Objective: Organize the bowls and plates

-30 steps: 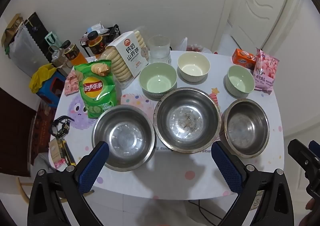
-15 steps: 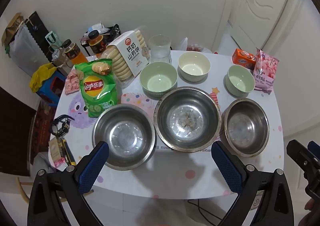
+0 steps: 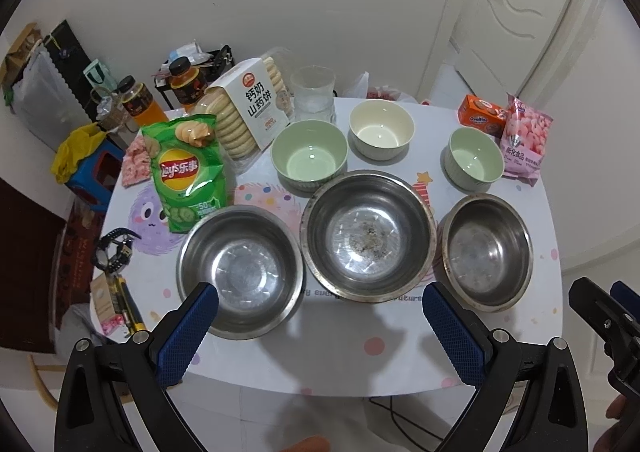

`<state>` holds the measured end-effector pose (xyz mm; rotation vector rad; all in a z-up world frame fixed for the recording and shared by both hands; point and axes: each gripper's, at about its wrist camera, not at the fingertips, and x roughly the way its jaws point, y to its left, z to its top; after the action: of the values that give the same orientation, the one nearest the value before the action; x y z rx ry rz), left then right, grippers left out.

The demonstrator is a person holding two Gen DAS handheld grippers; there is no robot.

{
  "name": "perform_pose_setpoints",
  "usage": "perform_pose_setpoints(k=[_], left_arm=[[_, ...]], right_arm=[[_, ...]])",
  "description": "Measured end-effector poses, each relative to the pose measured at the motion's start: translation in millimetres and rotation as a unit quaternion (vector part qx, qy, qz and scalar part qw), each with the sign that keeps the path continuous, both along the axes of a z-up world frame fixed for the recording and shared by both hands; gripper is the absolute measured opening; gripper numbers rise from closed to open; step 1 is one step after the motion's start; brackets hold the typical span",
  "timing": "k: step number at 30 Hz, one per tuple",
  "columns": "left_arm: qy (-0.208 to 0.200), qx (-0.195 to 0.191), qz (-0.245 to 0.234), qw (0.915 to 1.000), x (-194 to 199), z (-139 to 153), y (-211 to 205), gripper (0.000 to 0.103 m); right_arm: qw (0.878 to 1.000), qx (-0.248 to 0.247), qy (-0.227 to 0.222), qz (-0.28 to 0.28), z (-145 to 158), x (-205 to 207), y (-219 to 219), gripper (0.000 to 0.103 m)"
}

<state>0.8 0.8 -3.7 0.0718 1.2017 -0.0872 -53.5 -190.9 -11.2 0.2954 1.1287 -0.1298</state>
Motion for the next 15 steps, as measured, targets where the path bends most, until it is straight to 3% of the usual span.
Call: perform_pose_setpoints(k=[11, 15], left_arm=[[-0.014, -0.008, -0.035, 0.9993, 5.5, -2.9, 0.4, 0.103], [-0.006, -0.044, -0.042, 0.9981, 11.1, -11.7, 11.0, 0.103]], right_arm=[[1.000, 0.010, -0.004, -0.023, 1.4, 7.0, -2.4, 0.103], [0.998, 0.036, -0.015, -0.039, -1.4, 7.6, -5.2, 0.103]])
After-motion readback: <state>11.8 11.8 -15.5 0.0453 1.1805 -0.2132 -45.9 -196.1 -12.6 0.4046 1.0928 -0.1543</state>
